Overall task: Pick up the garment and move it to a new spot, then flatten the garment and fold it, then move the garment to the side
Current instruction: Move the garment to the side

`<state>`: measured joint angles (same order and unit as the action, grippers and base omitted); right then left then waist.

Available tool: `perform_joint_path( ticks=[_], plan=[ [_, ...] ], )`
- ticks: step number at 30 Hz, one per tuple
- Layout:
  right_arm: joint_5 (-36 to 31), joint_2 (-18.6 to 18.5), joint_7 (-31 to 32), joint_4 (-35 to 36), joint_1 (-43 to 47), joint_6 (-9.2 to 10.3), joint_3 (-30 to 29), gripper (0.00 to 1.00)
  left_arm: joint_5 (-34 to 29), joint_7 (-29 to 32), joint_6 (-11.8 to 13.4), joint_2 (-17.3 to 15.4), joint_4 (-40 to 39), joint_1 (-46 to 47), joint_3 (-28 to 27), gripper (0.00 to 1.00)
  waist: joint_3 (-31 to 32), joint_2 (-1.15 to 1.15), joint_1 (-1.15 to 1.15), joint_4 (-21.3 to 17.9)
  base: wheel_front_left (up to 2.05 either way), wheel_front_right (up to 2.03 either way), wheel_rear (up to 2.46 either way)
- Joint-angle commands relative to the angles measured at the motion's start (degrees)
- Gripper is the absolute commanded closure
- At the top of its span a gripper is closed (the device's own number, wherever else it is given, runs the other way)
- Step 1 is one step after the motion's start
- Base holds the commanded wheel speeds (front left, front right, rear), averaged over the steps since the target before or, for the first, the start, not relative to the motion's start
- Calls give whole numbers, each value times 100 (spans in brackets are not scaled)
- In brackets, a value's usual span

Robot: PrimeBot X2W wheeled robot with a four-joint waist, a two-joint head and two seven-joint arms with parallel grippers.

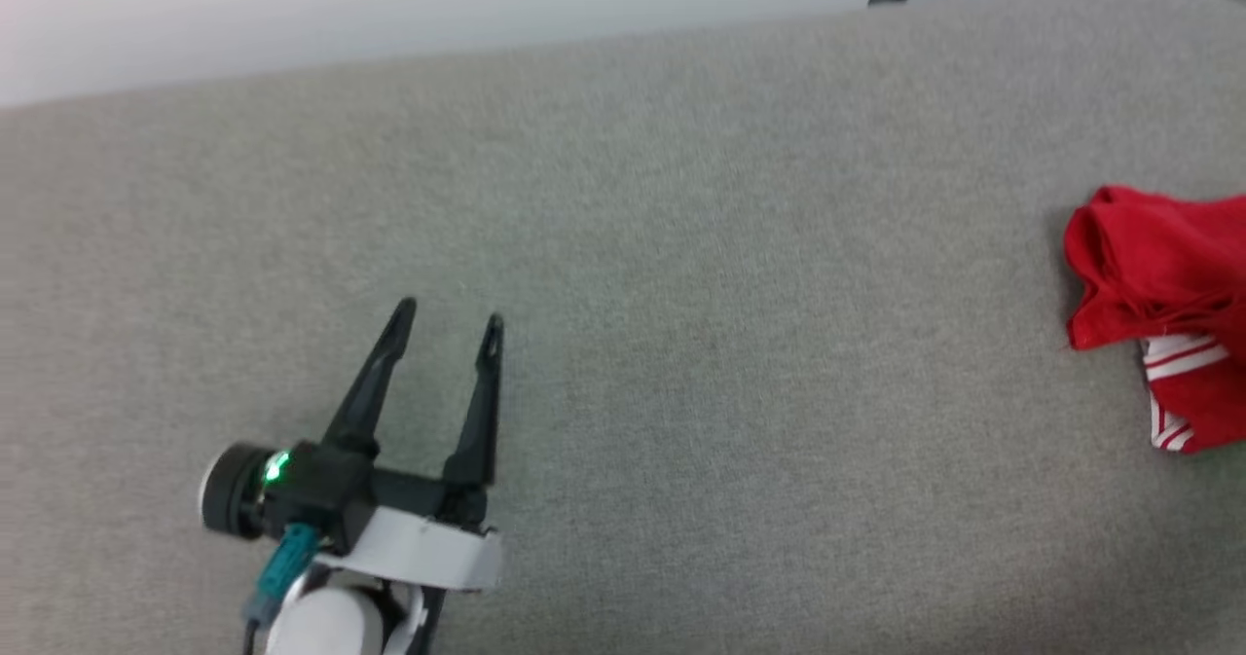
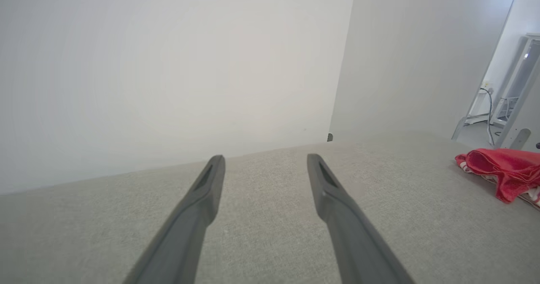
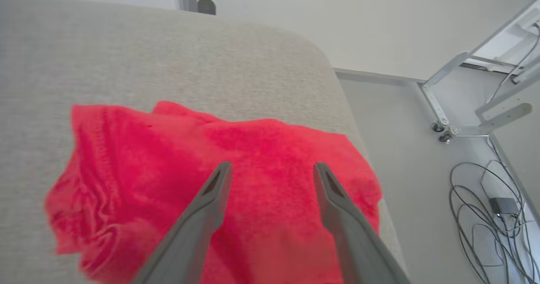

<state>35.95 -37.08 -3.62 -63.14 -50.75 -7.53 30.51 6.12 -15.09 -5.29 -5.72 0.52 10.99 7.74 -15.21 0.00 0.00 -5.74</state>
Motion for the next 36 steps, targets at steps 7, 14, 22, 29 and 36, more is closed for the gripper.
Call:
perform_joint_path(
  ticks=[7, 14, 22, 29, 36],
  plan=[
    [335, 612, -189, 446, 669, 10, 426, 0, 227, -6, 124, 26, 312, -664, -450, 0, 1015, 0, 0, 229, 0, 0, 0],
    [630, 1116, -751, 795, 1388, 10, 616, 0, 303, -6, 95, -41, 495, -1095, -770, 0, 1403, 0, 0, 373, 0, 0, 0],
    [615, 1380, -1148, 1449, 2162, 10, 229, 0, 448, -6, 71, -49, 893, -1392, -1039, 0, 1638, 0, 0, 442, 0, 0, 0],
    [-289, 1549, -1155, 2764, 3186, 10, -1217, 0, 458, -6, 22, -14, 906, -1518, -1069, 0, 1740, 0, 0, 554, 0, 0, 0],
    [-1039, 2009, -1157, 3969, 4217, 10, -2178, 0, 430, -6, -6, -7, 726, -1698, -1047, 0, 1775, 0, 0, 665, 0, 0, 0]
  ],
)
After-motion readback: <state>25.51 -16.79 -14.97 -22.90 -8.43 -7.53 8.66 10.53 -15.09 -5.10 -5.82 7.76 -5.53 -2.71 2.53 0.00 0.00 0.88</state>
